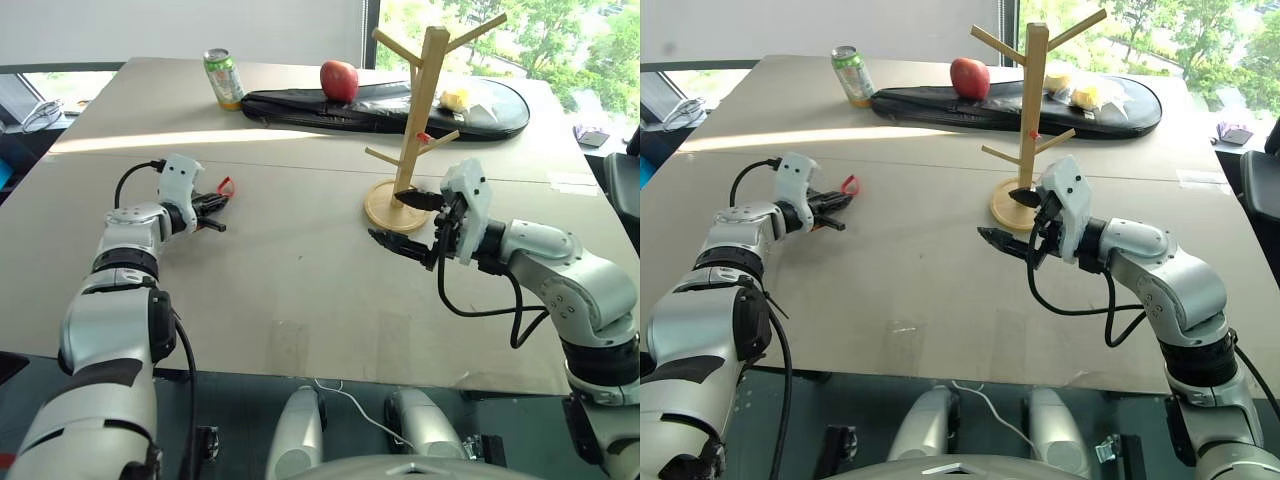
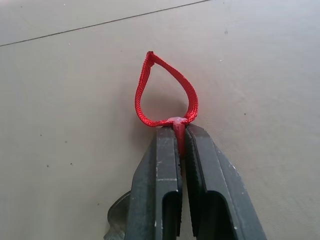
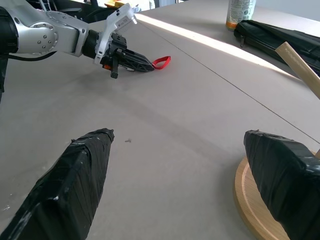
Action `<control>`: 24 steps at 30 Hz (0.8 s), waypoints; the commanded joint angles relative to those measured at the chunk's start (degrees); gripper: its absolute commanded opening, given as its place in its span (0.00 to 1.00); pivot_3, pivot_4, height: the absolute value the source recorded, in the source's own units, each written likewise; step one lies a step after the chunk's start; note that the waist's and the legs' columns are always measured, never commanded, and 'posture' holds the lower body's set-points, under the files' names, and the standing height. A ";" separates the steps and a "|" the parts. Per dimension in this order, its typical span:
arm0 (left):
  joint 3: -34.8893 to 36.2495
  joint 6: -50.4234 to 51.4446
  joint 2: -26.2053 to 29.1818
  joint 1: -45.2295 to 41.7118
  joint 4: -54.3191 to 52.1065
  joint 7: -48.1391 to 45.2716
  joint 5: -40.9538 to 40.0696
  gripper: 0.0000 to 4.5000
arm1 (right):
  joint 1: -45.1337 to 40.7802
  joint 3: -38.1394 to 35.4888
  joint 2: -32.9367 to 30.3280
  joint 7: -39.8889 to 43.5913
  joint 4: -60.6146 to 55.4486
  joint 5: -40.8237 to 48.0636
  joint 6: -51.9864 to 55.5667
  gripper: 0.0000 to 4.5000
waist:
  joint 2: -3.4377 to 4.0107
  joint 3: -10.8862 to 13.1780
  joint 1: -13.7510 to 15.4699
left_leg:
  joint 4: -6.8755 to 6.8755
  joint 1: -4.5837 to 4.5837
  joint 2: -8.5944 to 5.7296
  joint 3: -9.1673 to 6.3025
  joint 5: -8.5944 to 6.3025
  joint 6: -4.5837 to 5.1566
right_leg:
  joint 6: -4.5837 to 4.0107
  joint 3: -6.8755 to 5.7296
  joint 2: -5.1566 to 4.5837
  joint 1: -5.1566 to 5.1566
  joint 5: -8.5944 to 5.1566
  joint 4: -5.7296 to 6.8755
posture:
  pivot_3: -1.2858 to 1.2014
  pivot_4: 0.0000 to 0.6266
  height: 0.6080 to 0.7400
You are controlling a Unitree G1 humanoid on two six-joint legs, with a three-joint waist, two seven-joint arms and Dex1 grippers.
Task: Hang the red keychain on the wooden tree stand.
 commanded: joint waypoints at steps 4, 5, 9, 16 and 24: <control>3.52 -2.69 0.20 1.68 -15.72 -8.99 -7.06 0.02 | 1.31 -4.88 1.25 -1.70 -7.09 6.19 0.51 1.00 | -0.01 0.01 0.01 | 0.00 -0.07 0.01 -0.06 0.00 -0.01 | 0.00 -0.06 0.00 0.00 0.00 -0.04 | 0.52 0.24 1.00; 3.77 -1.74 -0.32 3.40 -20.32 -9.08 -8.14 0.02 | 1.65 -5.25 1.26 -1.99 -7.77 7.02 0.78 1.00 | -0.01 0.01 0.01 | 0.00 -0.07 0.01 -0.06 0.01 -0.01 | 0.00 -0.06 -0.02 0.00 0.00 -0.05 | 0.52 0.24 1.00; 5.15 8.43 -4.92 15.19 -51.87 -3.21 -14.82 0.02 | 3.64 -5.37 0.74 -3.64 -10.09 6.10 -1.20 1.00 | 0.00 0.00 -0.03 | 0.00 -0.05 0.01 -0.03 0.04 -0.07 | 0.00 -0.02 -0.11 0.01 0.00 -0.05 | 0.52 0.24 1.00; 1.34 18.16 -9.82 26.88 -90.53 5.57 -18.17 0.02 | 8.15 -8.67 0.35 -11.34 -14.11 -0.06 -5.20 1.00 | 0.00 0.00 0.03 | 0.17 -0.09 0.01 -0.11 0.01 -0.02 | 0.01 -0.04 -0.06 0.04 0.01 0.04 | 0.52 0.24 1.00; -6.29 12.04 -11.23 26.23 -97.36 5.20 -15.58 0.02 | 13.93 -12.51 -0.77 -16.36 -19.62 -0.84 -4.36 1.00 | 0.02 -0.01 0.07 | 0.14 0.16 -0.01 -0.09 0.00 0.00 | 0.01 -0.01 -0.02 0.28 0.00 -0.06 | 0.52 0.24 1.00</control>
